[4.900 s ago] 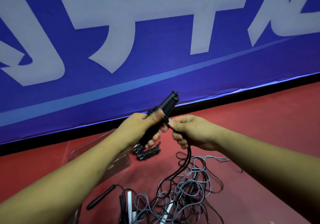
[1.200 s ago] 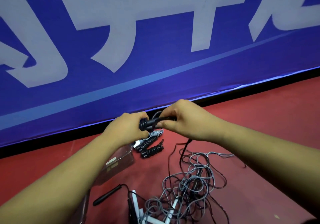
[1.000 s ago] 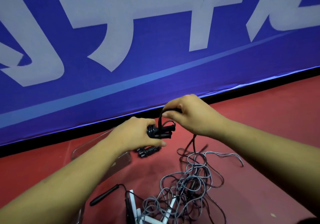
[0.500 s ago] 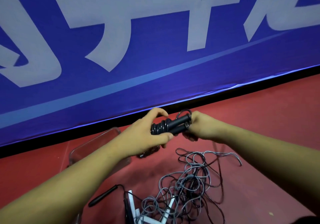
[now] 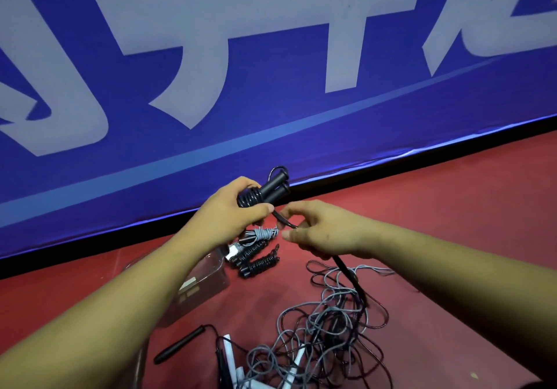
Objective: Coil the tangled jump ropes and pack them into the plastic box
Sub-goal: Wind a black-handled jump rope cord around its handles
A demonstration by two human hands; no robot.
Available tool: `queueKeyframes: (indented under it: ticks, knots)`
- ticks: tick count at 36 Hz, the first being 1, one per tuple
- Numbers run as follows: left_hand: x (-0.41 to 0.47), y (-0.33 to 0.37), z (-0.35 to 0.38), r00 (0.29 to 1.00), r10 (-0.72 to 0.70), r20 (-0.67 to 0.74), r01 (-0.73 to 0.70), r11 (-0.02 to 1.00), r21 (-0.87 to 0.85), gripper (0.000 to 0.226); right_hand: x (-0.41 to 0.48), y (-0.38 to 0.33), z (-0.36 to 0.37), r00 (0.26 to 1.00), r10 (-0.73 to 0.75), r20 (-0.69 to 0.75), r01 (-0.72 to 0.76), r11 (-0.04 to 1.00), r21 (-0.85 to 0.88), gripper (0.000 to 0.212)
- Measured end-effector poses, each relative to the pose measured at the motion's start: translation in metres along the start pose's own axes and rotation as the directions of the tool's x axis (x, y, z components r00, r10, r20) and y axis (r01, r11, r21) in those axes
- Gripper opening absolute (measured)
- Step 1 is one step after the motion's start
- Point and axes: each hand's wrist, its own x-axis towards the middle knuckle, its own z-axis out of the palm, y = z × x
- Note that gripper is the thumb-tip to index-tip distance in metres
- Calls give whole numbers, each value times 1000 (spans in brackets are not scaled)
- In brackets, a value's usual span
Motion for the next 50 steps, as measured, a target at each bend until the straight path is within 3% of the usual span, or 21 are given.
queueKeyframes:
  ticks: [5,7,10,12,15,20,22,27,31,36,40,43,45,50]
  knots:
    - [1,-10,-4,998,1,-61,16,962,274,34,-4,0,7,990,105,91,-105,994,-1,13]
    - [1,-16,-5,998,3,-58,18,933,360,37,-2,-4,11,995,72,66,-71,997,-29,16]
    - [4,-18,-6,999,22,-28,-4,850,527,37,2,-13,8,995,-83,-55,66,964,-258,18]
    - [3,-16,-5,998,43,43,-60,788,613,36,4,-17,6,975,-191,-110,132,907,-400,22]
    - [-1,-16,0,979,46,200,-161,776,610,39,5,-16,2,945,-294,-144,182,838,-515,19]
    - [-10,-10,16,925,37,378,-288,717,635,61,4,-8,-4,939,-303,-162,187,845,-501,8]
    - [-13,-6,22,916,35,399,-295,732,614,55,5,-3,-6,939,-289,-186,179,873,-454,3]
    - [-16,-5,27,914,86,397,-307,785,538,38,7,6,-16,952,-206,-225,134,945,-298,20]
    - [-19,3,22,905,132,405,-315,848,426,30,4,18,-23,974,-132,-183,133,991,-3,13]
    - [-18,5,20,881,186,434,-269,954,136,27,3,31,-22,994,-59,-93,80,967,241,7]
    - [-18,8,17,914,233,332,-219,972,-79,27,4,35,-17,1000,23,-6,-18,905,424,19]
    - [-17,9,15,949,196,248,-146,967,-207,49,4,33,-12,998,27,58,-54,837,544,11]
    - [-17,10,15,958,201,206,-156,965,-213,59,5,32,-11,997,31,72,-67,826,560,21]
    - [-9,10,5,992,112,60,-103,985,-141,24,3,30,-8,993,66,93,-93,942,324,31]
